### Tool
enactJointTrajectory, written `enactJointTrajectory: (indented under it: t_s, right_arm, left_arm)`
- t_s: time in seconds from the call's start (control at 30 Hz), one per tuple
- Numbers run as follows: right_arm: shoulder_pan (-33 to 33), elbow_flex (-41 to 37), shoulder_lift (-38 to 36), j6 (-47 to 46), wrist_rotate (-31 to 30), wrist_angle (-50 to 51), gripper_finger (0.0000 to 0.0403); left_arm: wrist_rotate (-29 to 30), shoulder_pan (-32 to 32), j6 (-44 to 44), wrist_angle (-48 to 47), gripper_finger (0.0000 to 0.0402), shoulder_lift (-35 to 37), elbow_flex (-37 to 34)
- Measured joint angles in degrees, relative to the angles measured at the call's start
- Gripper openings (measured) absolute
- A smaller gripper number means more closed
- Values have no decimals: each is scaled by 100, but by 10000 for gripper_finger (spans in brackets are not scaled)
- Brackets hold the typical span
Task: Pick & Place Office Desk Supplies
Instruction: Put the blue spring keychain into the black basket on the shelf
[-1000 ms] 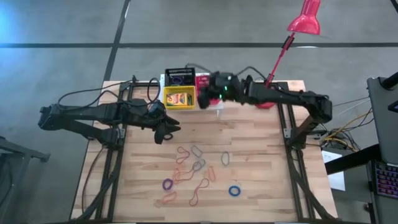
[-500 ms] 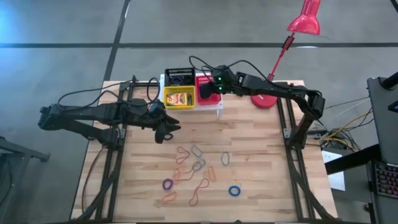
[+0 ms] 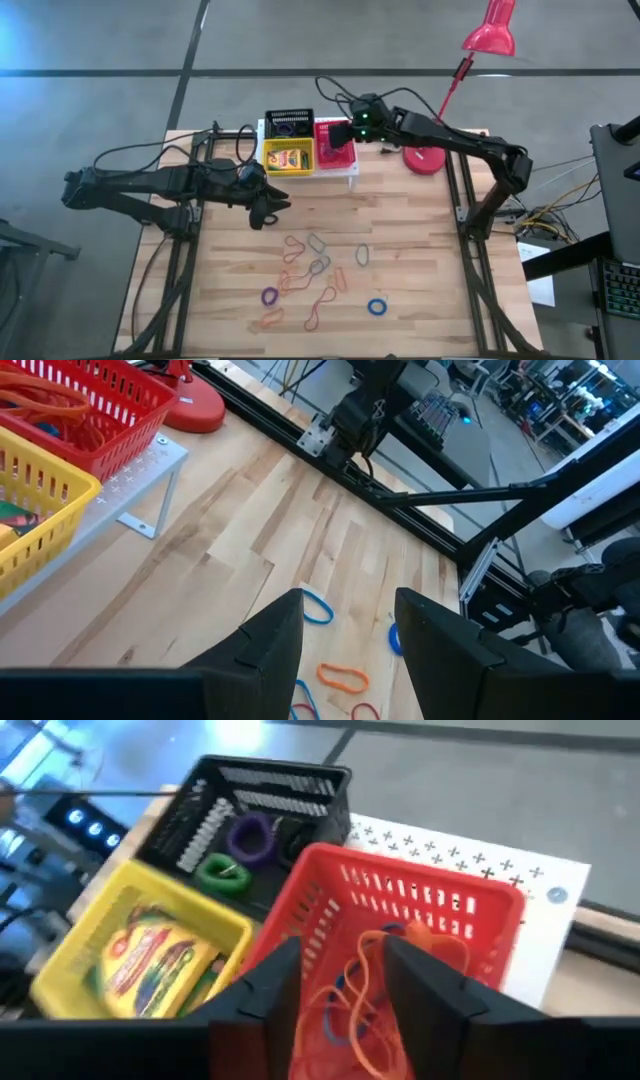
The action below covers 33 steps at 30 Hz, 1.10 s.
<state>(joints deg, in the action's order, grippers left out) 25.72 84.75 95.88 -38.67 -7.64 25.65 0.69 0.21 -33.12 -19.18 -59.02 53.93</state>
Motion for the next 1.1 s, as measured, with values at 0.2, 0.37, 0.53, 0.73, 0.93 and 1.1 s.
enactJointTrajectory:
  t_s: [0.2, 0.37, 0.53, 0.73, 0.93, 1.1]
  right_arm:
    - [-488, 0, -664, 625, 569, 239, 173]
    - [-1342, -108, -1114, 816, 617, 1153, 178]
    - [-2493, -462, -1277, 123, 619, 2101, 178]
    - [-3865, -1401, -1255, -1398, 758, 1982, 178]
    - [-4820, -2549, -1148, -3171, 1661, 1643, 178]
    - [-5364, -3512, -1148, -4079, 1954, 275, 178]
  left_arm:
    - [0, 0, -13, -1, 165, 0, 1]
    - [0, 0, -11, -23, 165, 0, 1]
    - [-1, 0, -9, -45, 165, 0, 1]
    - [-2, 0, 26, -52, 165, 0, 2]
    - [-2, 0, 26, -57, 165, 0, 2]
    - [-2, 0, 26, -106, 165, 0, 1]
